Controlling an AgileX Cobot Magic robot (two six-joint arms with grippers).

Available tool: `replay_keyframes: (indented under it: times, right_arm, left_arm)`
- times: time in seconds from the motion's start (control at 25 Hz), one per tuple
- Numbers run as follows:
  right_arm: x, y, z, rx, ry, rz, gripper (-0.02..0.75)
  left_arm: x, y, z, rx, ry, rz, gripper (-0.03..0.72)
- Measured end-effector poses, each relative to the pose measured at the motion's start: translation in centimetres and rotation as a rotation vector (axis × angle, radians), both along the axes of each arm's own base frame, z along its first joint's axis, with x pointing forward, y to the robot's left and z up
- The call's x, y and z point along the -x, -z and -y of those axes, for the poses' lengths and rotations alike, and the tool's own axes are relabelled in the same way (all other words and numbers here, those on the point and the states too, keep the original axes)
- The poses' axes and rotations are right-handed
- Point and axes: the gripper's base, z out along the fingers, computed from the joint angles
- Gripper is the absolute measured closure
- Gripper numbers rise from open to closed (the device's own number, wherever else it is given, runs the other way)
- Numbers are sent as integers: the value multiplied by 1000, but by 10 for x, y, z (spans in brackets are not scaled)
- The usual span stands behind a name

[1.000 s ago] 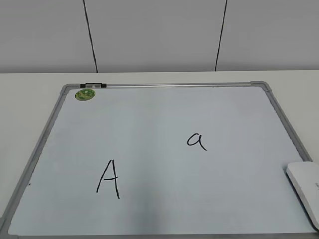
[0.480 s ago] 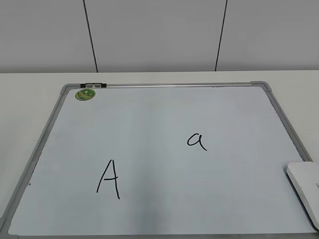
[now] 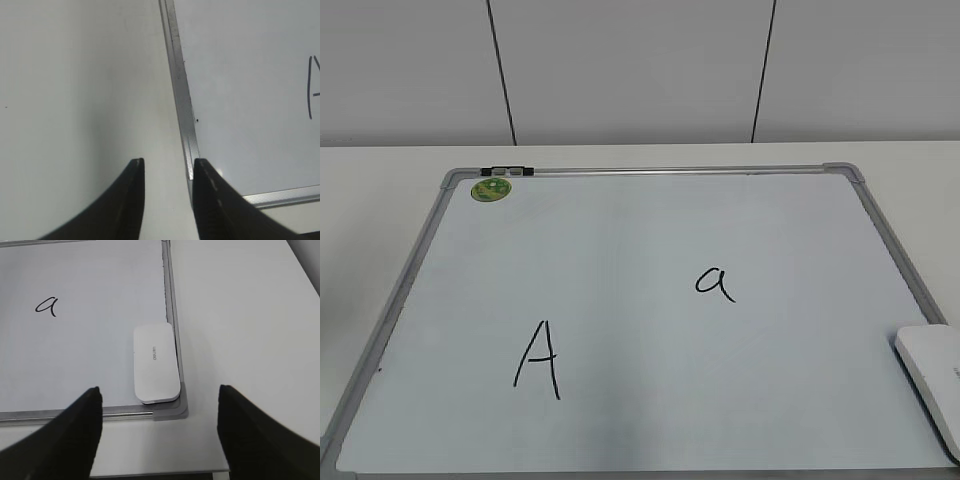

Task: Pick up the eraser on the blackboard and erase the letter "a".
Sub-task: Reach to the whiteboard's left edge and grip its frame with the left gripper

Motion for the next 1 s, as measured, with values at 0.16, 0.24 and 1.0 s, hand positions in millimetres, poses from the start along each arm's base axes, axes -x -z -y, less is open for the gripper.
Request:
replay_keyframes:
  times: [0.16, 0.24, 1.0]
  right_arm:
    - [0, 0, 0, 0, 0, 0, 204]
    - [0, 0, 0, 0, 0, 0, 204]
    - [0, 0, 0, 0, 0, 0, 204]
  left_arm:
    - [-51, 12, 10, 11, -24, -129, 444]
    - [-72, 21, 14, 21, -63, -177, 444]
    - [-172, 106, 30, -12, -124, -395, 443]
